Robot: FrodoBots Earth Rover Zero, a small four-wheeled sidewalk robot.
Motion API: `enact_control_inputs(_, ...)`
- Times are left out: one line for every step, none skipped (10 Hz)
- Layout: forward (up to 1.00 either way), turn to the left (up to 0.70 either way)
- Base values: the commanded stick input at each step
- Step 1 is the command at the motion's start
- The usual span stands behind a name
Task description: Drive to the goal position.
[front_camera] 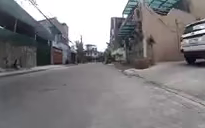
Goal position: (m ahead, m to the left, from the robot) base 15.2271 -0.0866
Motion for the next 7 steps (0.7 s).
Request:
enact_control_inputs(1.0, 0.01)
enact_control_inputs(1.0, 0.01)
enact_control_inputs(1.0, 0.01)
enact_control_inputs(1.0, 0.01)
enact_control_inputs(1.0, 0.01)
enact_control_inputs(1.0, 0.01)
enact_control_inputs(1.0, 0.01)
